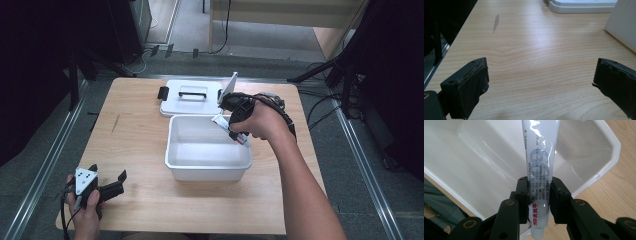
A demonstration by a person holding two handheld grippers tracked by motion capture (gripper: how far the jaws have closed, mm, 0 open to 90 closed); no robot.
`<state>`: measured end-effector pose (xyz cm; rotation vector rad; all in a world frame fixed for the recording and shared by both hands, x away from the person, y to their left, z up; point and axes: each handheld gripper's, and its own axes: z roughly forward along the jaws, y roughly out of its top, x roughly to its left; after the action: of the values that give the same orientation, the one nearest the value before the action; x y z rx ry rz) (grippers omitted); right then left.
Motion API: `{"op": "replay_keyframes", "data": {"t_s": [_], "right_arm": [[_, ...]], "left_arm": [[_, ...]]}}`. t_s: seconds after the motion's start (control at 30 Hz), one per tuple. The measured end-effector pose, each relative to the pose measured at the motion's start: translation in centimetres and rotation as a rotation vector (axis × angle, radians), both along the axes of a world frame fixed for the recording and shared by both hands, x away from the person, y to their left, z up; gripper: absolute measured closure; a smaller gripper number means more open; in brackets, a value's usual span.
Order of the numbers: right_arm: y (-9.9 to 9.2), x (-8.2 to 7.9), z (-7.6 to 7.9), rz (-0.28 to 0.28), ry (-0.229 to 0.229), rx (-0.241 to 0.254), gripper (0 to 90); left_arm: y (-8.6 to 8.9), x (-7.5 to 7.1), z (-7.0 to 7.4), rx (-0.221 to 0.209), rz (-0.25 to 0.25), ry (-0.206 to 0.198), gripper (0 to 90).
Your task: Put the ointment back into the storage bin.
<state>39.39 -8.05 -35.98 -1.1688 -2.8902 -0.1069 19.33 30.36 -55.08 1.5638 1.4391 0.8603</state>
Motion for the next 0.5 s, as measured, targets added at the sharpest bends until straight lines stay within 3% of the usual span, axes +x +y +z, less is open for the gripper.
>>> {"op": "replay_keyframes", "data": {"t_s": [0.23,0.37,0.5], "right_arm": [[0.6,-0.2,-0.3,0.070,-0.012,0.006,72.2],[0.9,-0.5,-0.5,0.158,-0.041,0.016,72.1],[1.1,-1.0,-0.8,0.359,-0.106,0.039,71.9]], "left_arm": [[0.0,0.0,0.0,-0.001,0.000,0.000,0.6],[0.0,0.0,0.0,-0.002,-0.001,0.000,0.6],[0.0,0.0,0.0,-0.002,0.000,0.000,0.6]]}}
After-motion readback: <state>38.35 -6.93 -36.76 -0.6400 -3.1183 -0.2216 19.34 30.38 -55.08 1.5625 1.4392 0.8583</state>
